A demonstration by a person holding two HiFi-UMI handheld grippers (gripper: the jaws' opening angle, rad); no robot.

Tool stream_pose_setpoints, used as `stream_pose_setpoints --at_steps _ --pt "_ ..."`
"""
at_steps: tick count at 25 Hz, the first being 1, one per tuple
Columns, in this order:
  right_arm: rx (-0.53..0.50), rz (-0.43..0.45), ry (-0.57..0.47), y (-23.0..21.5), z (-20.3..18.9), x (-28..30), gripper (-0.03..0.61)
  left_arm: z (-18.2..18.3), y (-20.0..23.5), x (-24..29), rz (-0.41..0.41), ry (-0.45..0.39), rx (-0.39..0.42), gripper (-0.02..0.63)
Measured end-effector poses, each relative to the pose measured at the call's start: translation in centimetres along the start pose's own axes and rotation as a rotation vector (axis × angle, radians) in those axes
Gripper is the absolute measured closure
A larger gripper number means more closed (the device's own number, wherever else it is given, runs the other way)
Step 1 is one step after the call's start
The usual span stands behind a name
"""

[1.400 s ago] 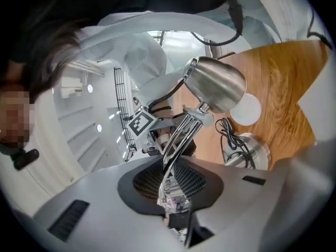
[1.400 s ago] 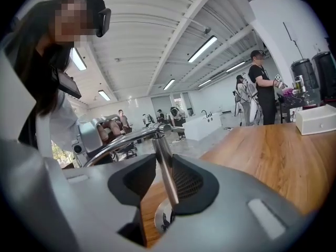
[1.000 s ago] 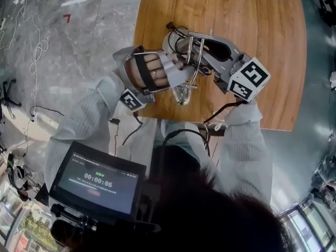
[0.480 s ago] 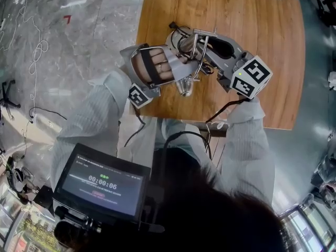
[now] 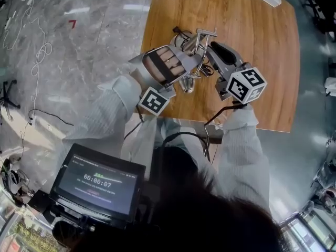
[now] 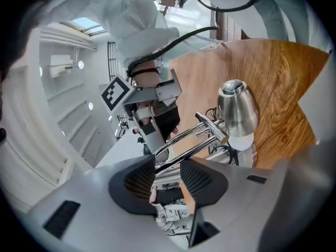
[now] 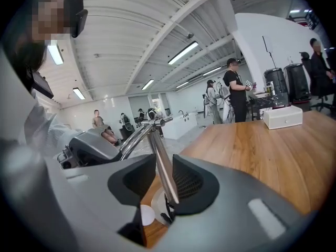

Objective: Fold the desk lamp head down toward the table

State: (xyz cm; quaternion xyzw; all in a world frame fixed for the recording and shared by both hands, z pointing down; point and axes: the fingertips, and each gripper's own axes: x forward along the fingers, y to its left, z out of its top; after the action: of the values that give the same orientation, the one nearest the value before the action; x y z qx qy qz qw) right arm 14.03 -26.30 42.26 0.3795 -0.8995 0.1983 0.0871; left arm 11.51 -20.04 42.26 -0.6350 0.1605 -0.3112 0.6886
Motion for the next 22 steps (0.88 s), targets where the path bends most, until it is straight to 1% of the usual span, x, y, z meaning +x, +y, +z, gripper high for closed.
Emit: stream_pose_setpoints --at_steps 2,4,6,8,11,13,14,15,17,18,19,20,22 --pt "0.014 -0.023 -0.007 0.0 -0.2 -0.5 0.48 0.0 -0.2 0.0 0.0 0.04 0.021 0.48" --pt "0.03 -0.038 -0.018 0.1 -0.3 -1.0 0.481 0.1 -0.2 -0.2 0.029 0.05 0.022 0.479" --pt "0.038 -0.05 -0.021 0.0 -0.5 -1.2 0.482 0.1 -0.3 -0.4 0.052 0.045 -0.006 0.478" --pt "0.046 -0.058 -0.019 -0.1 -0.7 -1.3 0.482 -0.1 -0.3 -0.5 0.058 0.035 -0.039 0.471" --pt "0.056 -0.066 -0.014 -0.1 -0.6 -1.2 0.486 -0.5 0.1 -0.6 0.079 -0.003 -0.072 0.466" --pt "0.06 -0.07 -0.013 -0.1 -0.6 -1.3 0.488 -0.6 0.4 -0.5 0.105 -0.02 -0.071 0.465" --pt "0.061 -0.071 -0.013 -0.1 -0.6 -1.3 0.491 -0.7 0.5 -0.4 0.12 -0.026 -0.065 0.442" --pt "0.064 -0.072 -0.014 -0.1 -0.7 -1.4 0.492 -0.8 0.4 -0.4 0.132 -0.033 -0.052 0.402" --pt "0.076 -0.072 -0.02 -0.3 -0.9 -1.6 0.495 -1.2 -0.1 -0.5 0.131 -0.038 -0.032 0.402" --pt "0.083 -0.073 -0.025 -0.5 -1.0 -1.7 0.497 -1.4 -0.5 -0.7 0.118 -0.034 -0.053 0.402" --pt "0.085 -0.077 -0.03 -0.7 -1.1 -1.7 0.499 -1.8 -1.0 -0.8 0.099 -0.019 -0.097 0.402" --pt "0.078 -0.084 -0.034 -0.8 -1.1 -1.8 0.499 -2.4 -1.4 -0.9 0.076 0.008 -0.159 0.402" --pt "0.035 -0.115 -0.035 -0.9 -1.0 -1.9 0.503 -4.1 -2.1 -1.2 0.021 0.085 -0.311 0.402"
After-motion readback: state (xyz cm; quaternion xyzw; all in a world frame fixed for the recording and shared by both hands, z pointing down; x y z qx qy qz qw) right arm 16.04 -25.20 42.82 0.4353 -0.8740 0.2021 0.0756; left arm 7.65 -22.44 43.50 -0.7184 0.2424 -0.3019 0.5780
